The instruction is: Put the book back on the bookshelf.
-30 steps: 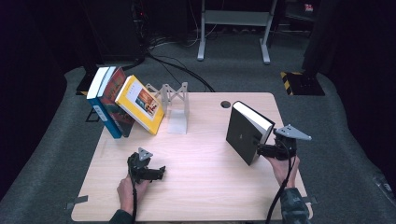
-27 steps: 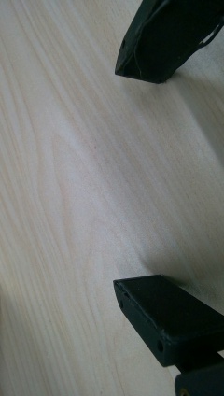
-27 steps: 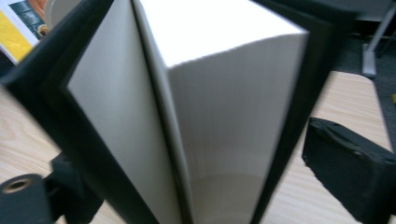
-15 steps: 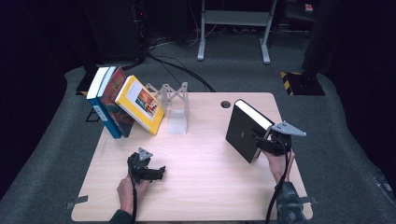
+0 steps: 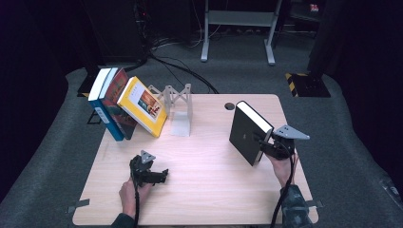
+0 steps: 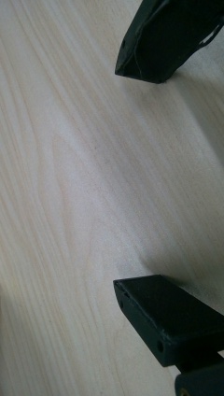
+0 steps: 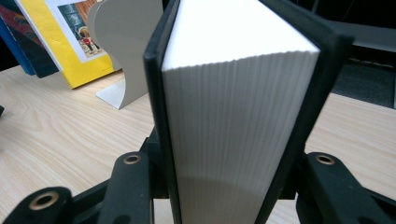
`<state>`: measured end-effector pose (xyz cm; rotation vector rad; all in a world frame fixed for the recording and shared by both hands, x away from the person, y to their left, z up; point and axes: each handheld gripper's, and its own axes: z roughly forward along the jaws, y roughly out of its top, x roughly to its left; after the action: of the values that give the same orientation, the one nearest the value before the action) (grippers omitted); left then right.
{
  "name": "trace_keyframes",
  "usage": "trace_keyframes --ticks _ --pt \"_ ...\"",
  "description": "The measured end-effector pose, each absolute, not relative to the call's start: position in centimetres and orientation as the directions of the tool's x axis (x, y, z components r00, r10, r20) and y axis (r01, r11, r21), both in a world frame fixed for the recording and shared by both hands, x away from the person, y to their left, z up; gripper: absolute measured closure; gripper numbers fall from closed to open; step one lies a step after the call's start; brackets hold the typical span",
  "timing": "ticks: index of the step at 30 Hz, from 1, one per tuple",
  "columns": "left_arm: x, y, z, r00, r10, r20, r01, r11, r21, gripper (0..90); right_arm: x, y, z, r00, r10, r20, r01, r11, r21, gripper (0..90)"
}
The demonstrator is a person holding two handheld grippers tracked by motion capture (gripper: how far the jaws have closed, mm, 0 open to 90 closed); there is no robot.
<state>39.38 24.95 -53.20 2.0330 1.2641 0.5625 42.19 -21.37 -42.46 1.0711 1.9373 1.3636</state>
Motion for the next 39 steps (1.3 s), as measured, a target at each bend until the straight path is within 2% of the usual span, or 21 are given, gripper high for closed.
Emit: trace_keyframes --ticks 39 --pt "39.4 24.9 -53.2 0.439 0.898 0.010 0.611 -0.306 0.730 0.7 42.3 -16.7 -42.4 -0.722 0.691 0.013 0.254 0.248 0.935 53.5"
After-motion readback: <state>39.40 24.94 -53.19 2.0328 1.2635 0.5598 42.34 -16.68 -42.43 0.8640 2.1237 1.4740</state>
